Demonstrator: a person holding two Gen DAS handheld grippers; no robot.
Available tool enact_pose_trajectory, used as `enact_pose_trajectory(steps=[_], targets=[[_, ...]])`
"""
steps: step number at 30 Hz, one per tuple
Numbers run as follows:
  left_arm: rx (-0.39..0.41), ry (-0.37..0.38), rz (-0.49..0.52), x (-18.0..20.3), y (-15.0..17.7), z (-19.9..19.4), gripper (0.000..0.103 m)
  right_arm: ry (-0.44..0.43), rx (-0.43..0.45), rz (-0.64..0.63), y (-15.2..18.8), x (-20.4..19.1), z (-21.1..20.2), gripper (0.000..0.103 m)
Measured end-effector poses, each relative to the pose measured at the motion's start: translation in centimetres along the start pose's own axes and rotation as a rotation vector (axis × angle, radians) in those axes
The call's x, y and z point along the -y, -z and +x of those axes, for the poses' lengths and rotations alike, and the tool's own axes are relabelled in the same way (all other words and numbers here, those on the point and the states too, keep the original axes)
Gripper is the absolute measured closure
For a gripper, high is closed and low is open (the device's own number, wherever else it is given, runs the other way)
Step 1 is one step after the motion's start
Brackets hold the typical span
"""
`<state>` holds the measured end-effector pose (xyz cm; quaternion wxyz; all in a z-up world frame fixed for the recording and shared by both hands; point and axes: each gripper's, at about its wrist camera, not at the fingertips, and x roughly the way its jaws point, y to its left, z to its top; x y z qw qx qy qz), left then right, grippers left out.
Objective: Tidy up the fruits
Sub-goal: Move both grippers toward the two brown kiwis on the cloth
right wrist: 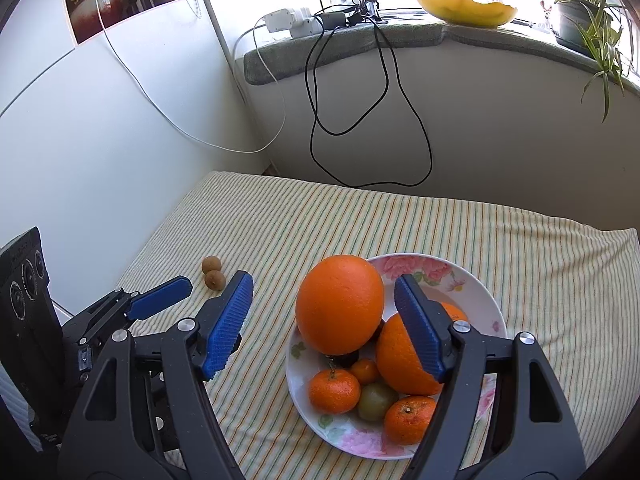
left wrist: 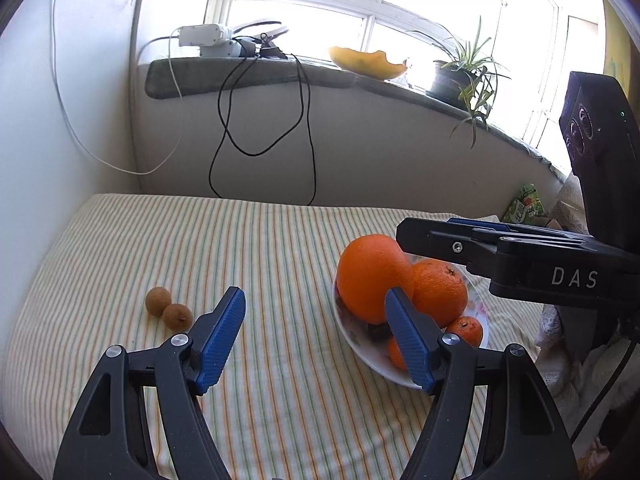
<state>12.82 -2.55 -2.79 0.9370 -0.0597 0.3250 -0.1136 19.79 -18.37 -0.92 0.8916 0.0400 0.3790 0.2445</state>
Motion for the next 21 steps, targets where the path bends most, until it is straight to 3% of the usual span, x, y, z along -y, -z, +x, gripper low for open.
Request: enact_pose_trajectory(steps=[21], targets=[[0.006, -0.063, -0.043, -3.4, 1.2, -1.6, 0.031, -0.005, 0.028, -0.022, 0.1, -2.5, 0.2, 0.027]])
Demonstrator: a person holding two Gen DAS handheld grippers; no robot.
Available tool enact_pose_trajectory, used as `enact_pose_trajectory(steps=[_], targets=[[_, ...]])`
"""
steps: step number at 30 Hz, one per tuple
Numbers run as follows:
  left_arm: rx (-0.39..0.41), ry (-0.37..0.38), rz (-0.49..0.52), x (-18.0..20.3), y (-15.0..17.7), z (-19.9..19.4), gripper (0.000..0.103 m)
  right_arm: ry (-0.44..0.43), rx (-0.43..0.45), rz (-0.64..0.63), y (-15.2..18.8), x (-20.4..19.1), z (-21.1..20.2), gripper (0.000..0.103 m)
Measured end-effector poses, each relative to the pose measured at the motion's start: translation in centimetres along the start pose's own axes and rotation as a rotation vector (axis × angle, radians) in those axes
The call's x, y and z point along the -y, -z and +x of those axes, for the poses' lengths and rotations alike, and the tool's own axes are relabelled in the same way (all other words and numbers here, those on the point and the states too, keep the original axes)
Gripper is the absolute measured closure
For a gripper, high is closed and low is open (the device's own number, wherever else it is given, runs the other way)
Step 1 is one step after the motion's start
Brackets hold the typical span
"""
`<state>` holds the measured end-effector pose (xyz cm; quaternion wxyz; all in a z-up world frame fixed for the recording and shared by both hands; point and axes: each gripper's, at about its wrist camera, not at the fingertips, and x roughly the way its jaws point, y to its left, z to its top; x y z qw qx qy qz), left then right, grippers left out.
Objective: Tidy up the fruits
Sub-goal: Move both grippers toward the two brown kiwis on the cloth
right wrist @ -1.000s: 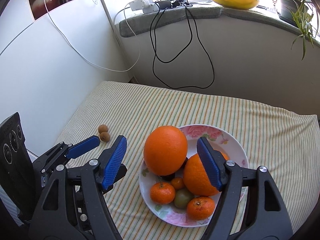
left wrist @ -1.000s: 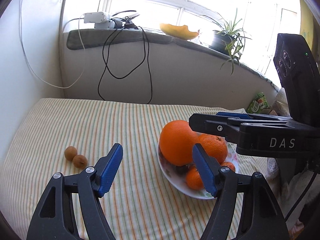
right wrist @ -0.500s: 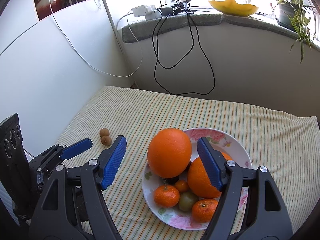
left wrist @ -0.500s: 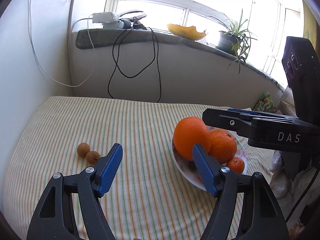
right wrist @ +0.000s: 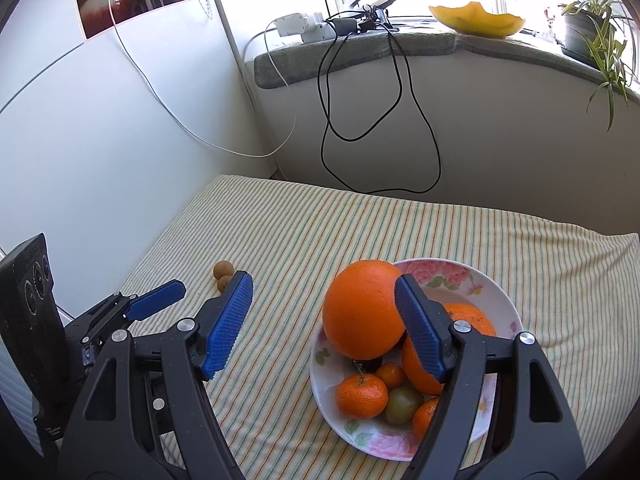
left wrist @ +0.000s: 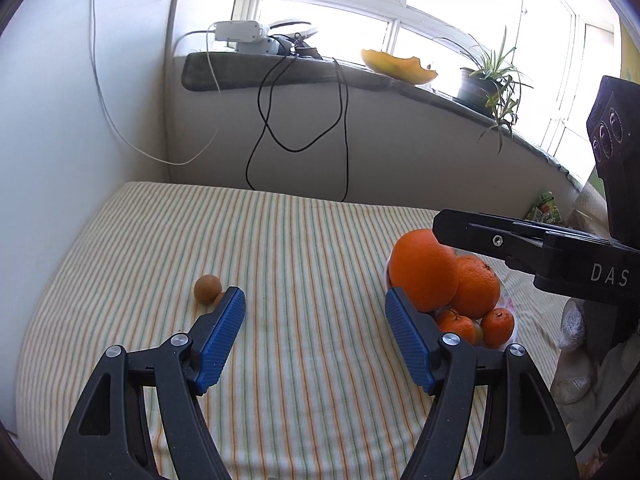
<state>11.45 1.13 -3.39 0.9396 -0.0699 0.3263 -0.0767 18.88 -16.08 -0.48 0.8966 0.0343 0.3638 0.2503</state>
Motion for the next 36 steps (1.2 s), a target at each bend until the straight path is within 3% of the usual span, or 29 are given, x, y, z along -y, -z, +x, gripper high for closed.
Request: enact_pose_trajectory(steps=[13, 30, 36], targets=[[0.007, -0.039, -0.042, -3.9, 1.1, -1.1, 0.030, -0.055, 0.000, -0.067, 0.3, -4.3, 0.9, 0.027], [0.000, -0.103, -0.086, -8.5, 2.4, -1.4, 0.031, -0.120, -0.063, -0.098, 2.3, -7.8, 4.3, 0.027], [-0.007, -0.103, -0.097, -9.3, 2.4, -0.8, 0.038, -0.121, -0.089, -0.108, 3.1, -8.4, 5.9, 0.027]])
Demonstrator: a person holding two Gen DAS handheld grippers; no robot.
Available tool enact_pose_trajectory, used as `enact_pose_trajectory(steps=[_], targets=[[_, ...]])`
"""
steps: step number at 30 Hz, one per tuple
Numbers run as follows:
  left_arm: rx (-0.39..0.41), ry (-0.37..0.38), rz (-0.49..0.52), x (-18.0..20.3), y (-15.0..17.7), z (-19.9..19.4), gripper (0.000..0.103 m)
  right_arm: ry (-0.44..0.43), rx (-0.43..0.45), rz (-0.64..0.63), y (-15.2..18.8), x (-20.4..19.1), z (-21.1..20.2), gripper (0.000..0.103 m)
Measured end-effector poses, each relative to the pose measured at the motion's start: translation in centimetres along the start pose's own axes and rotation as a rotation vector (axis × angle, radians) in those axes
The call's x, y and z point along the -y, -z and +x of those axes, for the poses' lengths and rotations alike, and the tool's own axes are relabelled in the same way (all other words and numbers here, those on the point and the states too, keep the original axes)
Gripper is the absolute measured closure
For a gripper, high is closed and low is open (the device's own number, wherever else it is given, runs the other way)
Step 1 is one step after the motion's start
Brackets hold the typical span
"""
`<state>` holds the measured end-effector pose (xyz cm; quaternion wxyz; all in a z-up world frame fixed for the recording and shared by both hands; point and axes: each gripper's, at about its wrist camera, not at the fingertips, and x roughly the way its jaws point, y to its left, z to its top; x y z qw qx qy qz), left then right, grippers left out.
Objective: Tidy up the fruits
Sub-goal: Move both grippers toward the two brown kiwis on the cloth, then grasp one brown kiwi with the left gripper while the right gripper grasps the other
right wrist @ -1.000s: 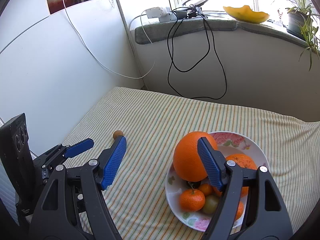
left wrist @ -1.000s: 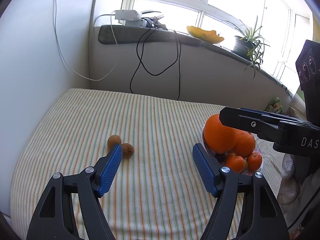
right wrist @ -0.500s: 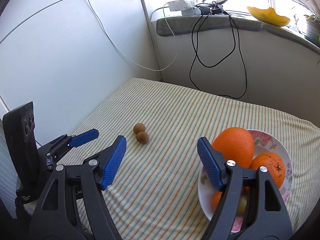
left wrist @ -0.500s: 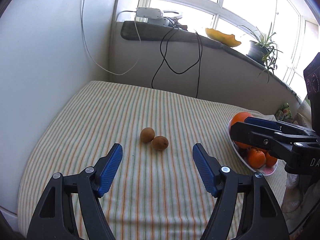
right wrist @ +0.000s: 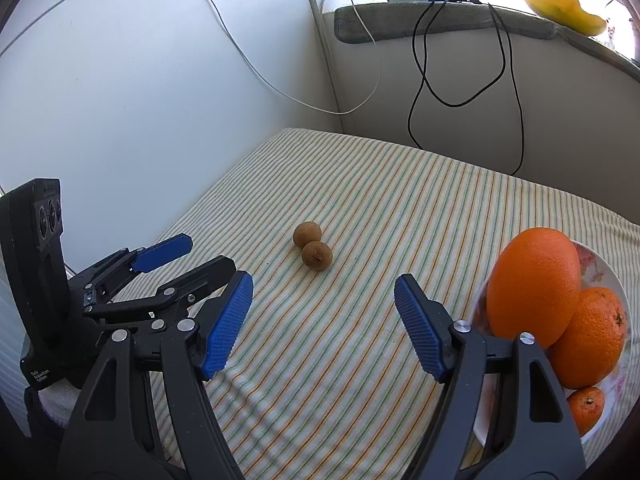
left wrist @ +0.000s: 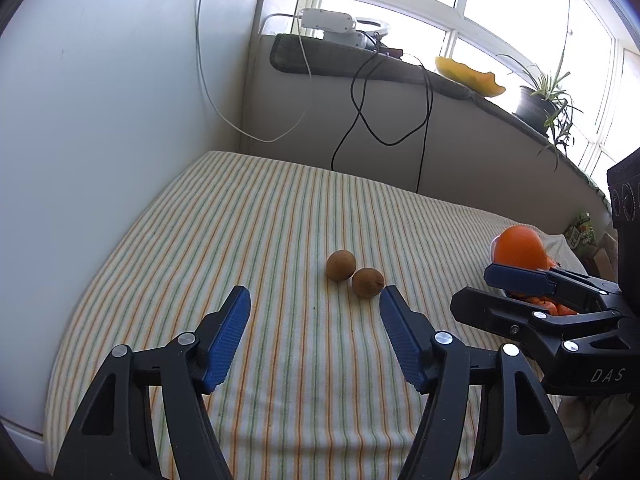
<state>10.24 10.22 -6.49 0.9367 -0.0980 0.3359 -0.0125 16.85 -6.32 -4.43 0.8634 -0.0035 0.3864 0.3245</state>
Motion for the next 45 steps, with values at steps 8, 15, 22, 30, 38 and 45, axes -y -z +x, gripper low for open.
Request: enact_pose_trajectory(steps=[8, 15, 22, 30, 38, 45], targets=[[-0.020, 0.042, -0.044, -1.5, -0.4, 1.3, 0.050, 0.011, -0.012, -0.007, 0.2, -0.2, 1.4, 0.029], [-0.052, 0.101, -0.069, -2.5, -1.1, 2.9, 0.061, 0.018, -0.048, -0.009, 0.5, -0.2, 3.7, 0.045], [-0.091, 0.146, -0.068, -2.2, -2.1, 4.9, 0.066, 0.012, -0.079, -0.024, 0.3, -0.6, 5.7, 0.053], [-0.147, 0.191, -0.057, -1.5, -2.4, 7.2, 0.067, 0.017, -0.096, -0.063, -0.5, -1.2, 7.3, 0.061], [-0.185, 0.218, -0.073, -1.8, -2.6, 8.3, 0.074, 0.001, -0.110, -0.065, -0.9, -1.3, 8.1, 0.065], [-0.204, 0.239, -0.072, -1.7, -3.0, 8.5, 0.074, -0.012, -0.124, -0.070, -1.1, -1.4, 9.1, 0.065]])
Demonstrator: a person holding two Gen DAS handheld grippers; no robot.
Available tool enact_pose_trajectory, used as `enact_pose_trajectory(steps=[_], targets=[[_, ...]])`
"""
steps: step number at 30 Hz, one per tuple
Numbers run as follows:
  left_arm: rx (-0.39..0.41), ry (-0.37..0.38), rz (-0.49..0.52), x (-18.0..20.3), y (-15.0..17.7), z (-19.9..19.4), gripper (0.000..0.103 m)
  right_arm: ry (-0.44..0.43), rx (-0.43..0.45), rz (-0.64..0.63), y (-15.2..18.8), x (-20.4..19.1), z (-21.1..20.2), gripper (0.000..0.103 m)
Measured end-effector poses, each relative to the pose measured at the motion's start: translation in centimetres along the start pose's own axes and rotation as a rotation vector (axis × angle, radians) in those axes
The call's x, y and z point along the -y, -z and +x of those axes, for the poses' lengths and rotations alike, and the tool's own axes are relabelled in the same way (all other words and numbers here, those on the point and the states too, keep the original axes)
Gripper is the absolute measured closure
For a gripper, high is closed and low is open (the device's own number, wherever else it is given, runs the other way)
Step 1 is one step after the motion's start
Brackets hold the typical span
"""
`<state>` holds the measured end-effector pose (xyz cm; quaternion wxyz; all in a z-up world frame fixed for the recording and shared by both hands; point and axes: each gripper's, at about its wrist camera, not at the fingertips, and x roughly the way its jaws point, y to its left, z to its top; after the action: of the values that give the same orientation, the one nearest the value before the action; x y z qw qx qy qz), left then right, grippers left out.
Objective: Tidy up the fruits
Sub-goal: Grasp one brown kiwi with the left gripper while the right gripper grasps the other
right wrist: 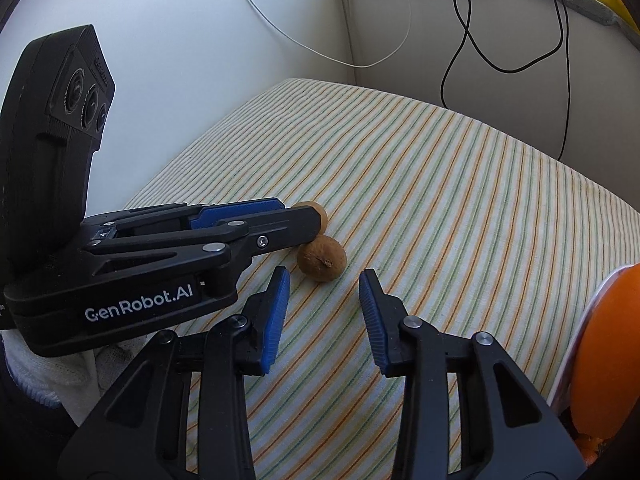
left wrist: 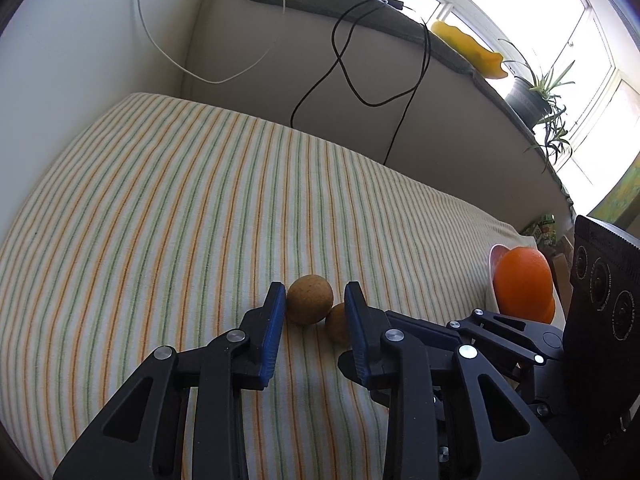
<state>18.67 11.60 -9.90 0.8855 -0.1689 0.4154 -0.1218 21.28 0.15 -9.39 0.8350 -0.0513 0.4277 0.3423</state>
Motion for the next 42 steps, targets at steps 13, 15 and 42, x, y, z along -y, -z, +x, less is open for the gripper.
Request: enact_pose_trajectory(steps=[13, 15, 42], targets=[[-0.002, -0.002, -0.010, -0.2, 0.0, 0.0, 0.074, 0.002, -0.020, -0.011, -1.5, -0.5, 2.1, 0.074], [-0.004, -0.004, -0.010, -0.2, 0.0, 0.0, 0.074, 0.003, -0.019, -0.012, -1.5, -0.5, 1.9, 0.075], [0.046, -0.105, 0.090, 1.8, 0.7, -0.9, 0.079, 0.023, 0.002, 0.010, 0.2, -0.2, -1.0, 0.075]])
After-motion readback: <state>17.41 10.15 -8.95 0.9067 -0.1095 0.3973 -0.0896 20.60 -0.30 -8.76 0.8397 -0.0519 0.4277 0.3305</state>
